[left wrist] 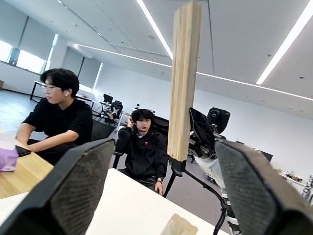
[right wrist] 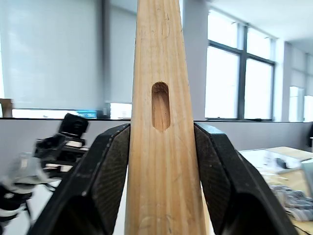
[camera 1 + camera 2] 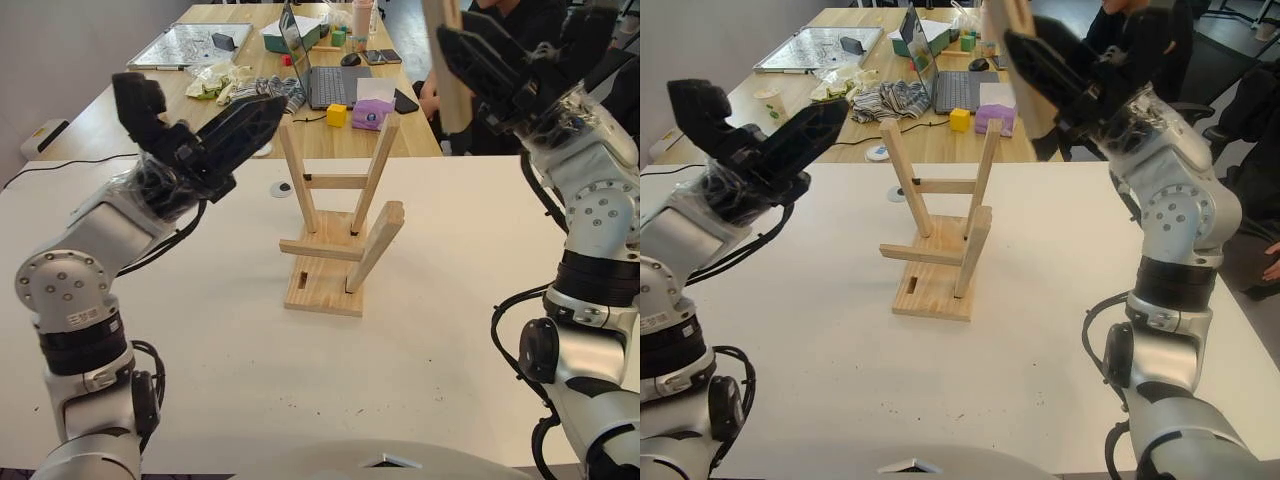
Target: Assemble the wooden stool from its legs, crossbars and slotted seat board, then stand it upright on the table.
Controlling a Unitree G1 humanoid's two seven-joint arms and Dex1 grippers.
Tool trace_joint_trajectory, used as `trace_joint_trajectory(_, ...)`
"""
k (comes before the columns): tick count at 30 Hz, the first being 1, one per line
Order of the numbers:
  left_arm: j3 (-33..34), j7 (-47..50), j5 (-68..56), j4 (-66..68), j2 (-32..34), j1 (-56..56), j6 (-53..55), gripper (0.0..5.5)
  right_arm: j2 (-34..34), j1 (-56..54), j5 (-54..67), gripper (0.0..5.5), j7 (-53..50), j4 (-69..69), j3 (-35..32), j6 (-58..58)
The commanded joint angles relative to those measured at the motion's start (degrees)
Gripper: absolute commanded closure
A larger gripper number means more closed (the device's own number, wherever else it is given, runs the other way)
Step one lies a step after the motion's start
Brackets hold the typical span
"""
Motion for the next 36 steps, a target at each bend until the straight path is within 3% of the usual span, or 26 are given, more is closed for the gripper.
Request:
trace_joint_trajectory(1,-3.4,-2.9,0.3,-0.5,-2.4,-3.4,-0.5,1.74,0.8,0.6,2.8,3.50,2.0,-3.4,3.6,3.8)
trace_joint_trajectory(7,-7.5,-5.2,3.2,1.2,-6.8,-8.9,-2.3,1.74,0.4,0.8,5.4,3.50,3.6,-4.2,4.4,6.7)
trace_joint_trajectory(12,-6.7,-6.2,3.3,4.2,-9.2,-12.1,-3.9,1.74,0.4,1.1,6.9,3.50,3.4,-5.2,4.4,8.7)
trace_joint_trajectory(13,-6.7,-6.6,3.2,4.6,-9.4,-12.4,-3.9,1.95,0.5,1.2,7.0,3.50,3.2,-5.4,4.3,8.9)
trace_joint_trajectory(17,-7.4,-7.8,4.4,4.8,-9.4,-12.3,-3.5,2.40,0.9,0.9,7.5,3.50,2.6,-5.3,4.2,9.2)
trace_joint_trajectory(26,-9.0,-9.6,8.4,6.9,-8.6,-12.4,-1.6,2.41,0.5,0.8,8.2,3.50,2.5,-6.0,4.5,9.5)
trace_joint_trajectory(29,-8.9,-10.1,8.0,7.3,-8.5,-13.1,-0.5,1.96,0.1,0.9,8.0,3.50,2.9,-6.1,4.8,9.6)
trace_joint_trajectory(33,-8.5,-11.0,7.9,8.5,-8.6,-14.0,-0.1,1.91,-0.3,1.0,7.8,3.50,3.5,-6.3,5.2,9.9)
trace_joint_trajectory(36,-8.4,-11.9,8.1,8.7,-8.4,-14.3,0.2,2.36,-0.8,1.4,7.6,3.50,4.3,-6.4,5.5,10.0)
